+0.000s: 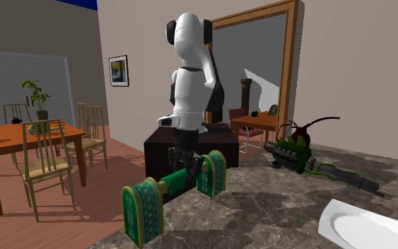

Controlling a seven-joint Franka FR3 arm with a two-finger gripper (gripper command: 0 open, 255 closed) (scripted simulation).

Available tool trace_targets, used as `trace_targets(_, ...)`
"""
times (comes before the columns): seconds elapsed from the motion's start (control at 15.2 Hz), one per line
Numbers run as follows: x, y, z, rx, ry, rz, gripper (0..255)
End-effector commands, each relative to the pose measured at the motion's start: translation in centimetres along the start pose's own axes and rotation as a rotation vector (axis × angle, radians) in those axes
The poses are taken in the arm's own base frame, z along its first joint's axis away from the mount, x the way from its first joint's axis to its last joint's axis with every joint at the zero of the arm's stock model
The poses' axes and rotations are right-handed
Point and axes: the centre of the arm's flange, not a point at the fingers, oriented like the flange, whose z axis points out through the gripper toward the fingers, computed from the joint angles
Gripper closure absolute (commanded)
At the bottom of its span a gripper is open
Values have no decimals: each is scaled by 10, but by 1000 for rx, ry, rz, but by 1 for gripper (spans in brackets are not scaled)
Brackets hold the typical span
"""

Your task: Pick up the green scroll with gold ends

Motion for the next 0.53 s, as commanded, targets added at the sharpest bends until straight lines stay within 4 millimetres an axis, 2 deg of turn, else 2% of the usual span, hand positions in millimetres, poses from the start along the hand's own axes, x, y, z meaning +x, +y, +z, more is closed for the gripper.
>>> trace_targets(0.0, 1, 1, -12, 2, 2, 0, 255)
trace_targets(0.33, 5, 1, -38, 2, 2, 0, 255)
trace_targets(0.46, 5, 1, -39, 2, 2, 0, 255)
